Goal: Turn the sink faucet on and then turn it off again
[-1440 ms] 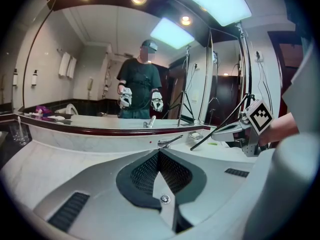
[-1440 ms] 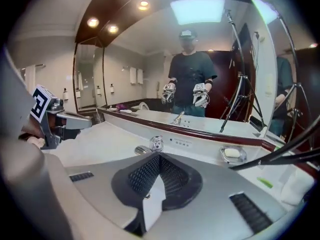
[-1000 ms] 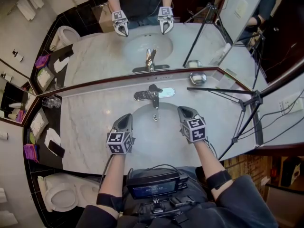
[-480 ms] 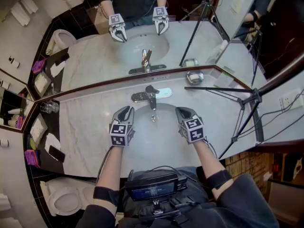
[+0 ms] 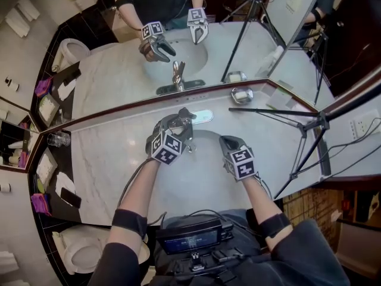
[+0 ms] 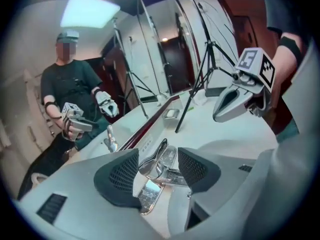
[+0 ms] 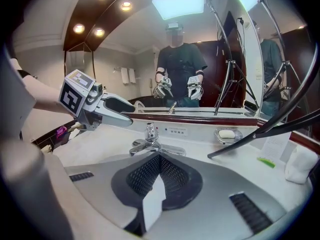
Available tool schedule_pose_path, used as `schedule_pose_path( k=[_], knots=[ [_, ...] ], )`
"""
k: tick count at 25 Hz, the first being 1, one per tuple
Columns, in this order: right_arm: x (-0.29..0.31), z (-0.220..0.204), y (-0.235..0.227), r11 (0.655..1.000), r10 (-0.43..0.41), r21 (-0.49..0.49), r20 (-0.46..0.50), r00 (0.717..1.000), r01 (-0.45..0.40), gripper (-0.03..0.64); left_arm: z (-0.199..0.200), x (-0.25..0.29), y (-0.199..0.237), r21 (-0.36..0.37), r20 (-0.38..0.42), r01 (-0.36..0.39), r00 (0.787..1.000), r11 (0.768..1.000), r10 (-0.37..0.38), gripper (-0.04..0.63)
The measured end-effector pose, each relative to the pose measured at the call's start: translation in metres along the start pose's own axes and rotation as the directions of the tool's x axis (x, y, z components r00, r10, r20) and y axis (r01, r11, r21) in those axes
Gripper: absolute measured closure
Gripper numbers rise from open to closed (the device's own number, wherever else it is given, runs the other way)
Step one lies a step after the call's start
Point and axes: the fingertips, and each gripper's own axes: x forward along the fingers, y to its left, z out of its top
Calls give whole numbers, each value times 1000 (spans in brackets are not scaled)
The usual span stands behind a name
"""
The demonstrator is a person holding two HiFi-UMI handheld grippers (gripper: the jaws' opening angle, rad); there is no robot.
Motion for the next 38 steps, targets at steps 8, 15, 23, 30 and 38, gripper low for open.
schedule_pose_path(
  k=[8, 15, 23, 30, 38],
  knots=[
    [1, -5, -10, 1000, -9, 20, -9, 1000, 9, 595, -9, 47, -12, 228, -114, 53, 993, 972, -28, 328],
    [4, -5, -13, 1000, -10, 29, -13, 1000, 10, 595, -13, 68, -31, 345, -167, 99, 985, 933, -43, 330],
    [5, -12, -17, 999, -9, 39, -21, 1000, 10, 595, -12, 74, -30, 420, -170, 58, 985, 906, 16, 434],
    [11, -11, -8, 999, 7, 34, -26, 1000, -6, 595, -15, 76, -40, 422, -152, 40, 988, 906, 27, 434],
    [10, -9, -6, 1000, 11, 27, -26, 1000, -10, 595, -18, 79, -48, 432, -165, 64, 986, 899, 9, 439]
  ],
)
